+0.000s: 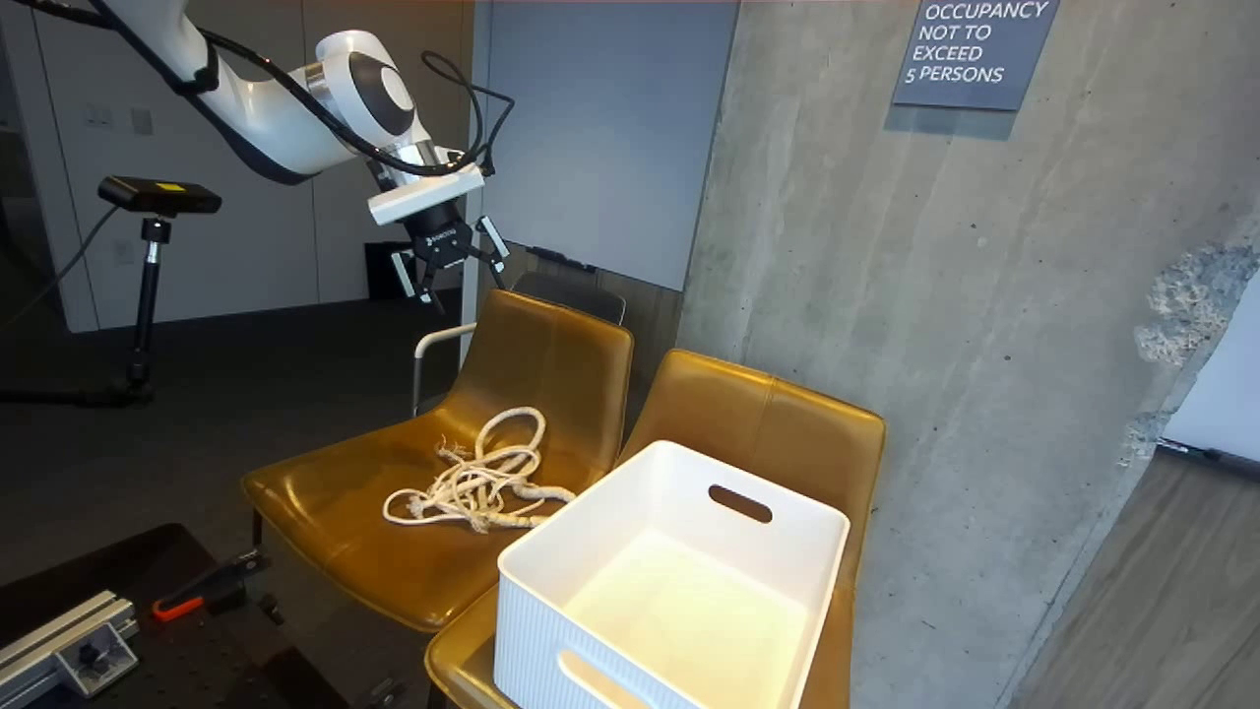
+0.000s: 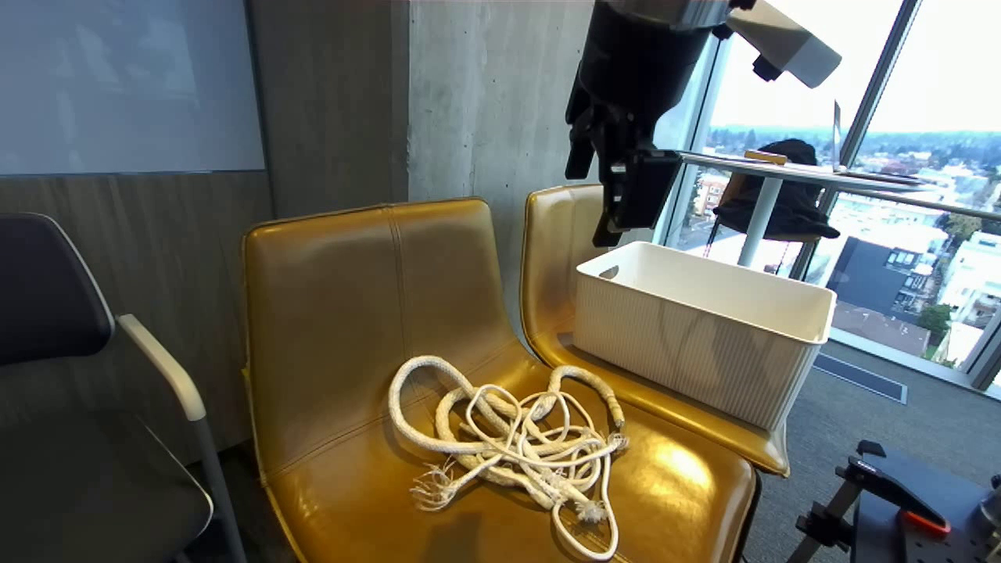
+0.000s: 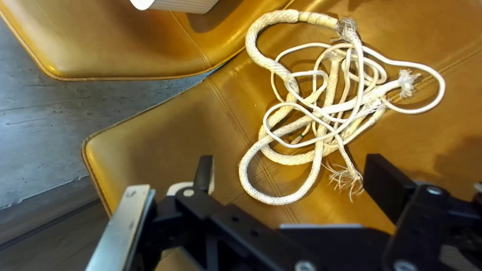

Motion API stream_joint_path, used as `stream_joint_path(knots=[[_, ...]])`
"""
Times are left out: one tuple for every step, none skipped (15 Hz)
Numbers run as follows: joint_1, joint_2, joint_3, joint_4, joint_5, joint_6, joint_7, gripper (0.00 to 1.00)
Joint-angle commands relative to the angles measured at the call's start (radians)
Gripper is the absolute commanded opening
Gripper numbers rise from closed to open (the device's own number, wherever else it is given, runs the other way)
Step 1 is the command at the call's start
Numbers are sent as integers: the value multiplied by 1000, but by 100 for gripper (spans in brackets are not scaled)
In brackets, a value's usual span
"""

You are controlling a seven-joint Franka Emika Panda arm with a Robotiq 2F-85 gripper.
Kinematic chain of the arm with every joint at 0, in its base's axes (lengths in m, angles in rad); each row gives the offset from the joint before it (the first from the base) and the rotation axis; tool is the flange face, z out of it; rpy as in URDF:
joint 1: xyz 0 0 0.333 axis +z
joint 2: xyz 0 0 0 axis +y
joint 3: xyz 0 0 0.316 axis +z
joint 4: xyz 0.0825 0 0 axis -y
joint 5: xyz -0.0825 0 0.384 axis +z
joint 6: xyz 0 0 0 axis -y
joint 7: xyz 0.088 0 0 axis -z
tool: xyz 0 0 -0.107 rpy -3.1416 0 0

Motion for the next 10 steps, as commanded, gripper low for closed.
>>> stream_joint_path(knots=[[2, 0, -2, 3, 2, -3, -2, 100], [2, 0, -2, 3, 2, -3, -2, 100], [3, 0, -2, 3, 2, -3, -2, 100], [3, 0, -2, 3, 2, -3, -2, 100], [3, 0, -2, 3, 2, -3, -2, 100], [3, 0, -2, 3, 2, -3, -2, 100], [3, 0, -2, 3, 2, -3, -2, 100], [3, 0, -2, 3, 2, -3, -2, 100], [3, 0, -2, 3, 2, -3, -2, 100], [3, 0, -2, 3, 2, -3, -2, 100]])
